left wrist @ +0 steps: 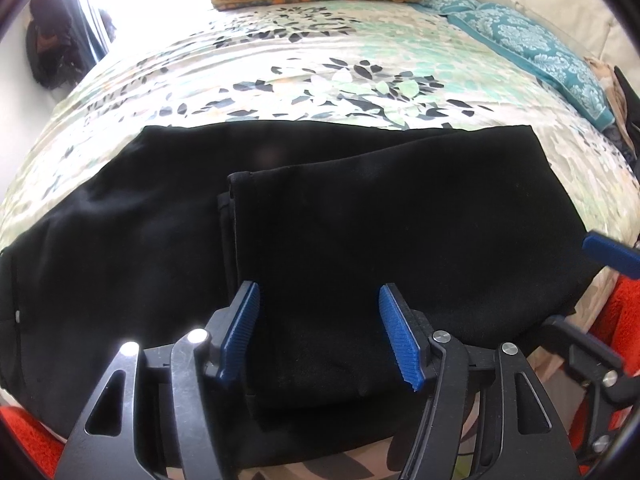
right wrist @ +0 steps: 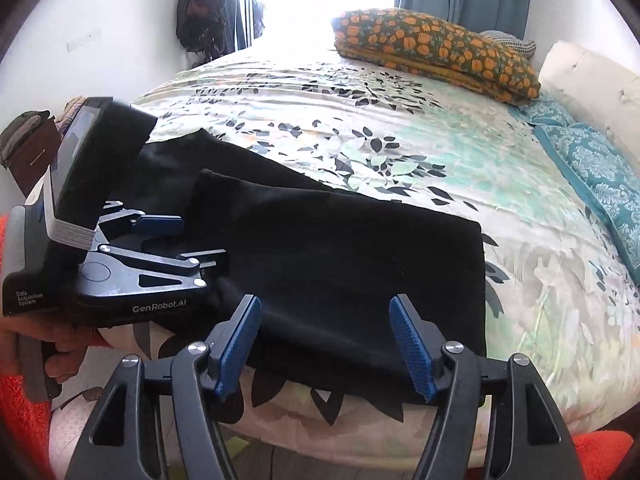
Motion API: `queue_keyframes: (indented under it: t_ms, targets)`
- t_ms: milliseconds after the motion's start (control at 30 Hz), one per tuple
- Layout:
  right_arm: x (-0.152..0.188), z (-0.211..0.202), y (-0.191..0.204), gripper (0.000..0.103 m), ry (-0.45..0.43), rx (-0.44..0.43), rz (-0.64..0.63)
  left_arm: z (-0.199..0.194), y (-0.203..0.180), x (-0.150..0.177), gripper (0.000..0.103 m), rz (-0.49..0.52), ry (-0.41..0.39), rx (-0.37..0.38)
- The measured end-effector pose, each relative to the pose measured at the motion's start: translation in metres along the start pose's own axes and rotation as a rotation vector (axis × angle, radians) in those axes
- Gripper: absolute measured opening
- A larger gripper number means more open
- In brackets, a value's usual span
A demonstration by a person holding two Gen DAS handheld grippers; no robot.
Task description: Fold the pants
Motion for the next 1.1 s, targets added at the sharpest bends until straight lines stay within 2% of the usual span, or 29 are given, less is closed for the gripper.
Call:
queue_keyframes:
  t_ms: [67, 100, 233, 433, 633, 933, 1100]
  targets:
    - [0.013, 0.020, 0.003, 0.070, 0.089, -0.030, 0.012, 0.000, 0.000, 0.000, 0.065, 0.002, -0.002, 0.001]
    - [0.017, 0.026, 0.004, 0.071, 0.102, -0.032, 0.009, 0.000, 0.000, 0.001, 0.065, 0.004, -0.003, 0.001]
    - [0.016, 0.028, 0.013, 0.088, 0.085, -0.029, -0.021, 0.000, -0.001, 0.002, 0.066, 0.013, -0.011, -0.001]
    - [0.021, 0.036, 0.035, 0.099, 0.115, 0.069, -0.164, 0.000, -0.001, 0.002, 0.067, 0.023, -0.019, 0.004]
    - [0.023, 0.036, 0.034, 0.103, 0.103, 0.054, -0.153, 0.001, -0.001, 0.002, 0.068, 0.029, -0.025, 0.005]
    - [0.022, 0.037, 0.033, 0.103, 0.094, 0.056, -0.159, 0.001, -0.001, 0.003, 0.069, 0.031, -0.032, 0.005]
    - [0.013, 0.015, 0.032, 0.103, 0.014, 0.077, -0.155, 0.000, 0.001, 0.003, 0.072, 0.021, -0.041, 0.027]
Point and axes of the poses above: each gripper's, at about its wrist camera, not at the fingertips, and z roughly the way its jaws point, y to its left, x to its underside, the point moved 4 cm from there along z, roughly the way its jaws point, and after that the axes turned 8 degrees about -z, right-handed, at the moved point
